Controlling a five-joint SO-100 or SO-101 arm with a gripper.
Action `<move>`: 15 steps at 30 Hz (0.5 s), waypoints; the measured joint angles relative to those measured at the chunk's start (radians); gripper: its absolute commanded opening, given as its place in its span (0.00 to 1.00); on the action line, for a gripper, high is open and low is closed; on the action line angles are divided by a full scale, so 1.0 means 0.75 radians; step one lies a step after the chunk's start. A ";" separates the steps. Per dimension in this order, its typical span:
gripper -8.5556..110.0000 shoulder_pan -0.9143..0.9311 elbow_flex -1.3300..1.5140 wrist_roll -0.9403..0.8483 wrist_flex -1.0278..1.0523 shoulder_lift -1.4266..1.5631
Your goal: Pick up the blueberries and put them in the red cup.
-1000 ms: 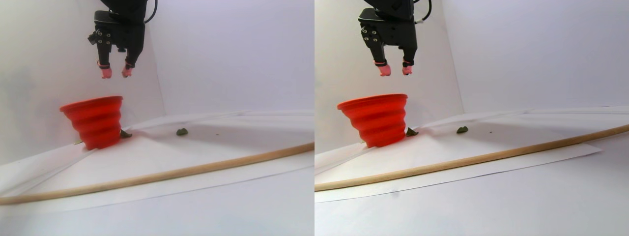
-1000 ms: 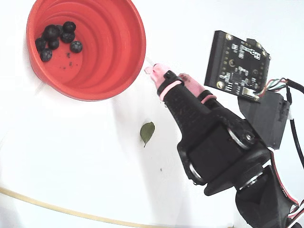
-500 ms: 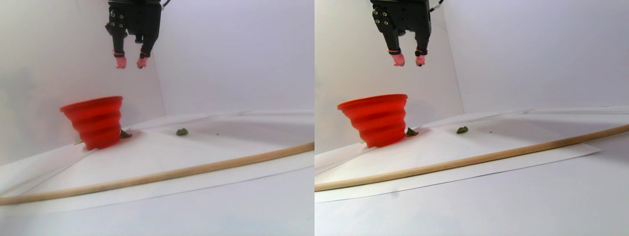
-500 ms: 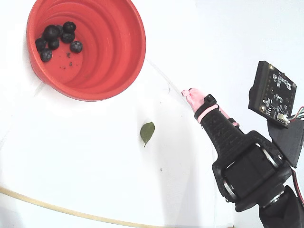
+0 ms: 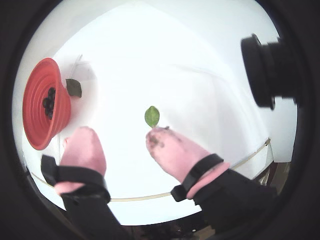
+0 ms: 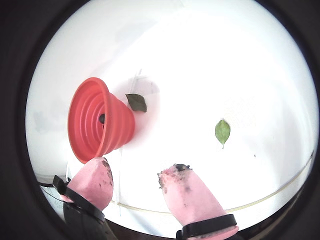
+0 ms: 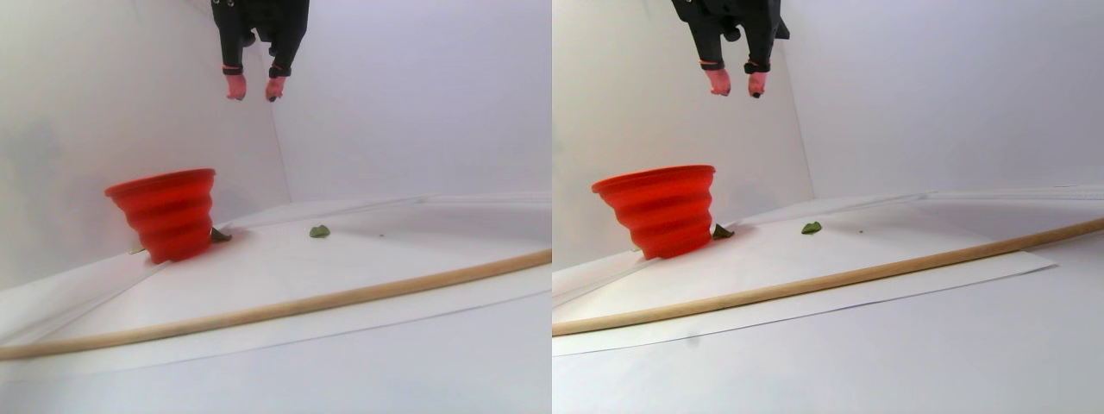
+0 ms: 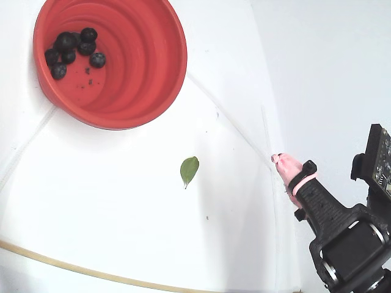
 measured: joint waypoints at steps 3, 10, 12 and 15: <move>0.22 0.029 0.022 0.080 0.061 0.078; 0.22 0.055 0.037 0.239 0.186 0.239; 0.22 0.074 0.037 0.282 0.227 0.286; 0.22 0.090 0.037 0.350 0.282 0.358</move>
